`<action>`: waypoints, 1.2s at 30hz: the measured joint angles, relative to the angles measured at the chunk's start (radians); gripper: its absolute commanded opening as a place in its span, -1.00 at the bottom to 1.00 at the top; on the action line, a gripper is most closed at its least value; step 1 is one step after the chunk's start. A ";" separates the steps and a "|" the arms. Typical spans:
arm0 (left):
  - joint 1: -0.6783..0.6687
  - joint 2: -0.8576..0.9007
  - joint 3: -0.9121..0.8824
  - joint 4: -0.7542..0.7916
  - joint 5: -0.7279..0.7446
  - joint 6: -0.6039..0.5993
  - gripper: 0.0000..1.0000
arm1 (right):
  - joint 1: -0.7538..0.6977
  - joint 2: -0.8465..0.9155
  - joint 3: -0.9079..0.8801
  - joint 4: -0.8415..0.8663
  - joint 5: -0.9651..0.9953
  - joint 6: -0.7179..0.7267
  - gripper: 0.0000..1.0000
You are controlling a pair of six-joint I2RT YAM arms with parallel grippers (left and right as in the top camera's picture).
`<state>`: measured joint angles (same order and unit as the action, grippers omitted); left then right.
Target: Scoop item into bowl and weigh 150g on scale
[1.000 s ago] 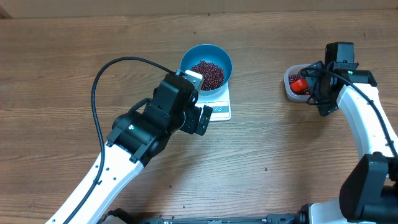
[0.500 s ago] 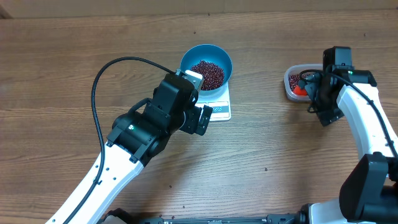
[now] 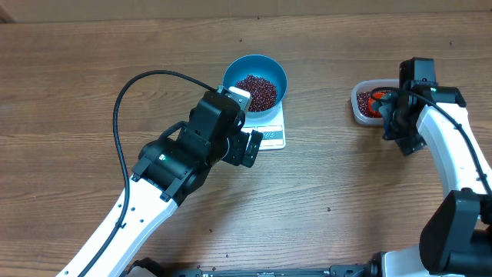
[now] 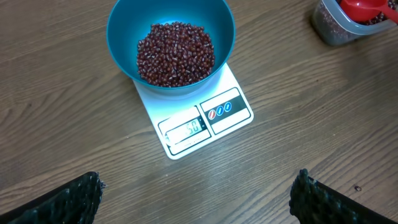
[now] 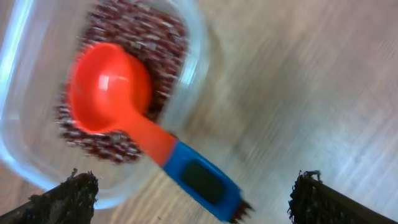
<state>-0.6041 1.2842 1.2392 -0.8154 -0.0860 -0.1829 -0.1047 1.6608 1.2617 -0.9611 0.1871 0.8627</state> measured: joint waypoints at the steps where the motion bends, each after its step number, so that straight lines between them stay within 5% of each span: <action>1: 0.000 0.000 0.000 0.000 0.000 0.000 0.99 | 0.000 0.000 0.000 0.020 -0.005 -0.034 1.00; 3: 0.000 0.000 0.000 0.000 0.000 0.000 0.99 | 0.000 0.000 0.000 0.053 -0.023 -0.112 0.90; 7: 0.000 0.000 0.000 0.000 0.000 0.000 0.99 | 0.000 0.000 0.000 0.080 -0.043 -0.265 0.10; 9: 0.000 0.000 0.000 0.000 0.000 0.000 0.99 | 0.000 0.000 0.000 0.090 -0.050 -0.352 0.00; 10: 0.000 0.000 0.000 0.000 0.000 0.000 0.99 | 0.000 0.000 0.000 0.093 -0.049 -0.382 0.12; 12: 0.000 0.000 0.000 0.000 0.000 0.000 0.99 | 0.000 0.000 0.000 0.095 -0.052 -0.449 0.86; 13: 0.000 0.000 0.000 0.000 0.000 0.000 0.98 | 0.000 0.000 0.000 0.095 -0.053 -0.459 1.00; 31: 0.000 0.000 0.000 0.000 0.000 0.000 0.99 | 0.000 -0.054 0.060 -0.121 -0.053 -0.674 1.00; 33: 0.000 0.000 0.000 0.000 0.000 0.000 0.99 | 0.000 -0.101 0.086 -0.147 -0.056 -0.697 0.87; 36: 0.000 0.000 0.000 0.000 0.000 0.000 0.99 | 0.000 -0.161 0.092 -0.151 -0.061 -0.721 1.00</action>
<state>-0.6041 1.2842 1.2392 -0.8154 -0.0860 -0.1829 -0.1047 1.5002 1.3537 -1.1126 0.1265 0.1417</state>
